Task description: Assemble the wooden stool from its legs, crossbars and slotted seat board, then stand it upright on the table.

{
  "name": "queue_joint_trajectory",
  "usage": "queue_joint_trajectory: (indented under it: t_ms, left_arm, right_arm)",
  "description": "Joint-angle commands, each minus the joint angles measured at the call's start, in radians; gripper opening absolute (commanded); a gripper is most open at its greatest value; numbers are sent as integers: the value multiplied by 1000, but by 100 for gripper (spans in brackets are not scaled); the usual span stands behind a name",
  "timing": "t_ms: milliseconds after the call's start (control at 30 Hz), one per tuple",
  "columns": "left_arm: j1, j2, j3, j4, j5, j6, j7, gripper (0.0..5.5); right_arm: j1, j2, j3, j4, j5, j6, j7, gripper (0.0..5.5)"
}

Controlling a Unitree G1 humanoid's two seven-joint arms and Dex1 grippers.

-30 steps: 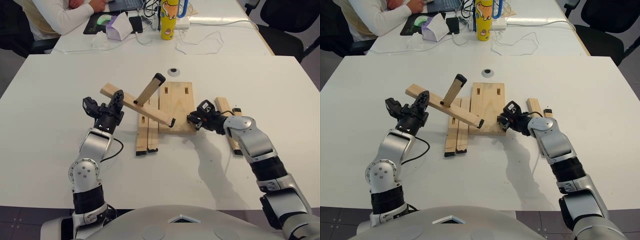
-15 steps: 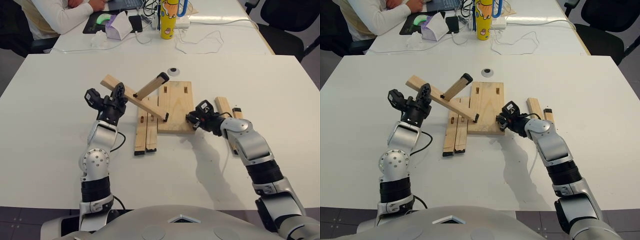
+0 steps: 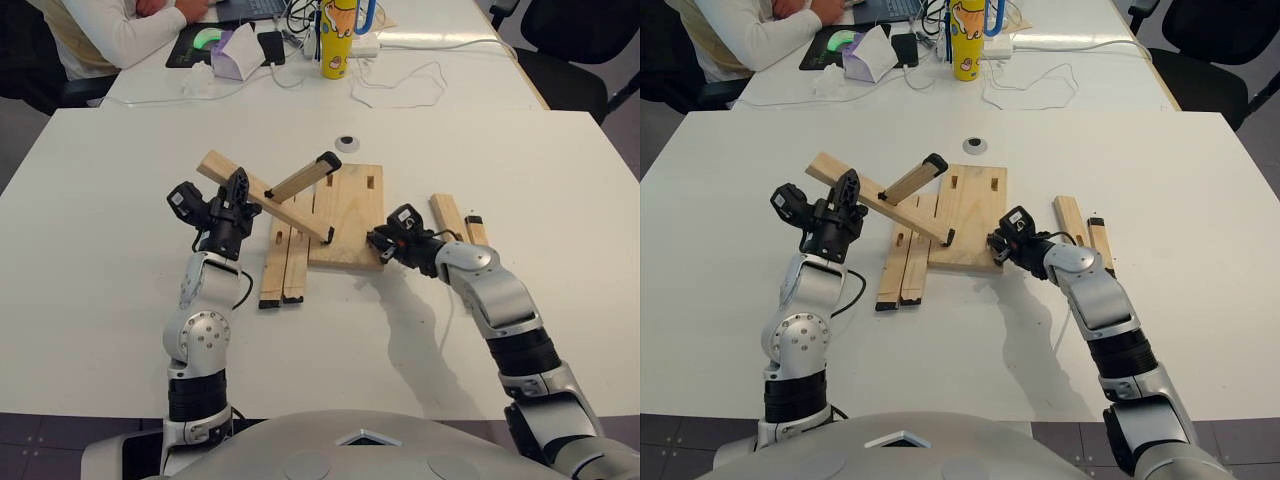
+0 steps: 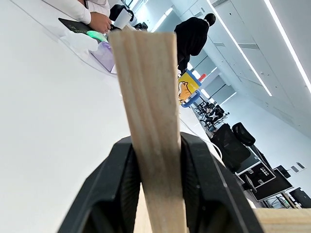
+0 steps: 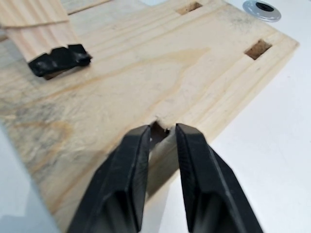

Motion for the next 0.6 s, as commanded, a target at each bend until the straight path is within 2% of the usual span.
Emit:
queue_joint_trajectory:
  t_ms: [33, 433, 600]
  left_arm:
    - [51, -11, 16, 8, 71, 10, 43, 104]
    - [28, 23, 54, 32, 92, -16, 9, 104]
    - [33, 85, -50, -6, 254, -27, -34, 104]
  right_arm:
    - [79, 13, 43, 8, 2, 82, 3, 98]
    - [92, 5, 57, 15, -7, 82, 6, 98]
    - [93, 5, 53, 13, -5, 83, 4, 98]
